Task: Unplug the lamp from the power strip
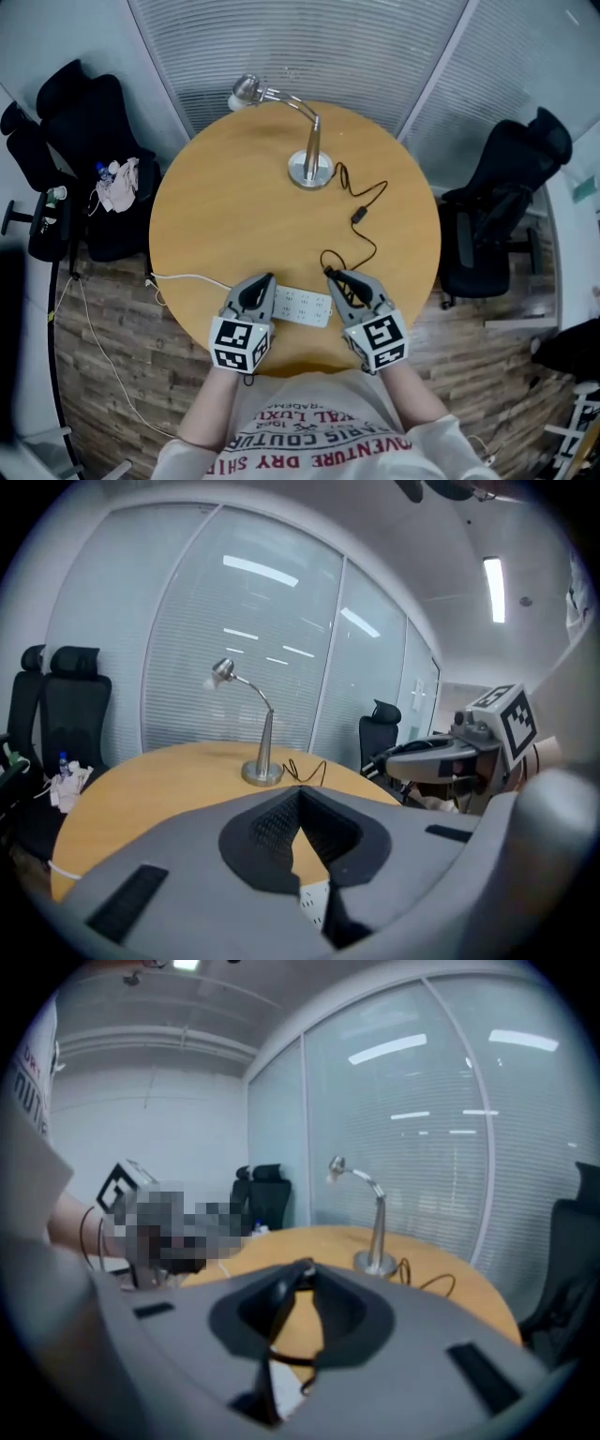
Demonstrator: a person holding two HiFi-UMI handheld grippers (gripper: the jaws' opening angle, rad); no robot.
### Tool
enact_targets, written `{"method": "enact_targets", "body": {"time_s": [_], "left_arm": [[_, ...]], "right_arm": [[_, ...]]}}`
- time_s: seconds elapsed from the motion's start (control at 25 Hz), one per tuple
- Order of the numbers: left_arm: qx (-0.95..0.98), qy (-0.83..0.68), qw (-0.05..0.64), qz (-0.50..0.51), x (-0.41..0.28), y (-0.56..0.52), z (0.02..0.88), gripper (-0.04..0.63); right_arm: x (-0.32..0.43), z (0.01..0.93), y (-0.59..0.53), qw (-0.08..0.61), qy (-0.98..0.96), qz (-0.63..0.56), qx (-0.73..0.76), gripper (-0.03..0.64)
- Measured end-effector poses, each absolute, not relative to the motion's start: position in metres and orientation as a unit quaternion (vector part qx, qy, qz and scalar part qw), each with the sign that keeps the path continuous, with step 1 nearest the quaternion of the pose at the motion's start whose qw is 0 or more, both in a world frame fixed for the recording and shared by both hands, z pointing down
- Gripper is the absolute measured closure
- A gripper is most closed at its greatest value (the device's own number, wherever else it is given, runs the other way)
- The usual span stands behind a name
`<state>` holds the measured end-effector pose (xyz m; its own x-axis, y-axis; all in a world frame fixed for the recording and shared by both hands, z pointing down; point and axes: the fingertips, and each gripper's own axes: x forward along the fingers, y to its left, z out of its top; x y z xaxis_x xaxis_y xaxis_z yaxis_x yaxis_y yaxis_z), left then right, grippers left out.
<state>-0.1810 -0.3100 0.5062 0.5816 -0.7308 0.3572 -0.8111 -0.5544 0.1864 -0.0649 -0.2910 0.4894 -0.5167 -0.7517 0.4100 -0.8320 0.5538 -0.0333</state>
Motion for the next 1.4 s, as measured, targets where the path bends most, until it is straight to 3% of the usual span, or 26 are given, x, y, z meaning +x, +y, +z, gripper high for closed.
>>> {"method": "enact_targets", "body": {"time_s": [0.2, 0.44, 0.68, 1.4], "left_arm": [[0.874, -0.472, 0.085, 0.074, -0.201, -0.316, 0.448, 0.572], [0.883, -0.465, 0.062, 0.014, -0.205, -0.299, 0.406, 0.572], [0.885, -0.464, 0.032, 0.017, -0.203, -0.290, 0.399, 0.572], [0.890, -0.451, 0.055, 0.028, -0.204, -0.287, 0.405, 0.572]], "right_arm": [[-0.062, 0.443, -0.294, 0.097, -0.869, 0.069, 0.480, 0.541], [-0.055, 0.413, -0.290, 0.033, -0.867, 0.042, 0.495, 0.541], [-0.049, 0.417, -0.285, 0.021, -0.862, 0.057, 0.504, 0.543], [-0.052, 0.422, -0.282, 0.033, -0.855, 0.062, 0.513, 0.543]]}}
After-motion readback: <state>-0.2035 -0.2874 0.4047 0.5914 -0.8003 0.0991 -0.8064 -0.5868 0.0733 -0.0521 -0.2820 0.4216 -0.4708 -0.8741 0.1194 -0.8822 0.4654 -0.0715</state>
